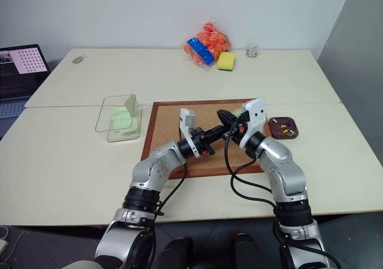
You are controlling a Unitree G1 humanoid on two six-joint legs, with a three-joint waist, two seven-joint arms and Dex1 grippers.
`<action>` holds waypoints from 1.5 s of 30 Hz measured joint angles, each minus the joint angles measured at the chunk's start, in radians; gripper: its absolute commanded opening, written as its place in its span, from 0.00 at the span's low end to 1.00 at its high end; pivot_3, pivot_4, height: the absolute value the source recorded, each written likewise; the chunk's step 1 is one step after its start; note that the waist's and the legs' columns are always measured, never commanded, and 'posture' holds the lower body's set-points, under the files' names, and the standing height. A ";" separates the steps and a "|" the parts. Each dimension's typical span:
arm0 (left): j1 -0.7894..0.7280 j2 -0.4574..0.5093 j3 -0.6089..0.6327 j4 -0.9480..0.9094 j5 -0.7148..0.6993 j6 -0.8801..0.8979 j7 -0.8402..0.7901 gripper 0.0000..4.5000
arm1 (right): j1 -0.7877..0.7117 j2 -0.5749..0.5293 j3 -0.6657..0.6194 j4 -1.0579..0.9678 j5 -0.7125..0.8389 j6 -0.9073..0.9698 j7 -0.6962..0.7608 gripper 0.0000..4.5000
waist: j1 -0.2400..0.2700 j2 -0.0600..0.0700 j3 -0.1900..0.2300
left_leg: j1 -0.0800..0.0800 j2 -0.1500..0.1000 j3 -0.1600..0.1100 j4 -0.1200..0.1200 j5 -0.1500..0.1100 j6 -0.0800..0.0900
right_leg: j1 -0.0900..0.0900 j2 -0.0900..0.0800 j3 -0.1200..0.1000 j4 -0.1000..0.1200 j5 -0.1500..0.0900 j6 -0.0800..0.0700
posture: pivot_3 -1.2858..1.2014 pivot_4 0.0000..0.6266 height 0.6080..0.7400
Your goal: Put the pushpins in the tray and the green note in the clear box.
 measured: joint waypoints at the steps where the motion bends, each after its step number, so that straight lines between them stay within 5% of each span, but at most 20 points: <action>1: 0.000 0.000 0.000 0.000 0.000 0.000 0.000 0.00 | 0.000 0.000 0.000 0.000 0.000 0.000 0.000 0.00 | 0.000 0.000 0.000 | 0.000 0.000 0.000 0.000 0.000 0.000 | 0.000 0.000 0.000 0.000 0.000 0.000 | 0.52 0.24 1.00; 21: -0.021 -0.096 0.160 -0.011 -0.213 0.260 0.192 0.00 | 0.001 -0.009 -0.041 -0.068 0.023 0.010 -0.059 0.00 | -0.001 0.000 0.000 | 0.000 0.000 0.000 0.000 0.000 0.000 | 0.000 0.000 0.000 0.000 0.000 0.000 | 0.52 0.24 1.00; 27: -0.025 -0.068 0.124 -0.011 -0.201 0.261 0.180 0.00 | 0.003 -0.008 -0.044 -0.084 0.032 0.015 -0.093 0.00 | 0.000 0.000 0.000 | 0.000 0.000 0.000 0.000 0.000 0.000 | 0.000 0.000 0.000 0.000 0.000 0.000 | 0.52 0.24 1.00; 32: 0.008 0.038 -0.055 -0.019 -0.038 0.112 0.066 0.00 | 0.011 -0.043 -0.097 -0.079 0.007 0.011 -0.150 0.00 | 0.001 0.000 0.000 | 0.000 0.000 0.000 -0.001 0.000 0.000 | 0.000 0.000 0.000 -0.001 0.000 0.000 | 0.52 0.24 1.00; 38: -0.001 0.141 -0.208 0.019 0.215 -0.267 -0.008 0.00 | 0.002 -0.105 -0.204 0.042 -0.060 -0.010 -0.256 0.00 | 0.002 0.000 0.000 | 0.000 0.000 0.002 -0.002 0.000 0.000 | -0.001 0.000 0.002 -0.001 0.000 0.000 | 0.52 0.24 1.00; 45: -0.033 0.152 -0.276 0.082 0.352 -0.567 -0.053 0.00 | -0.061 -0.169 -0.256 0.265 -0.091 -0.001 -0.301 0.00 | 0.001 0.000 0.000 | -0.001 0.000 0.004 -0.002 0.000 0.000 | -0.002 -0.001 0.003 -0.001 0.000 0.000 | 0.52 0.24 1.00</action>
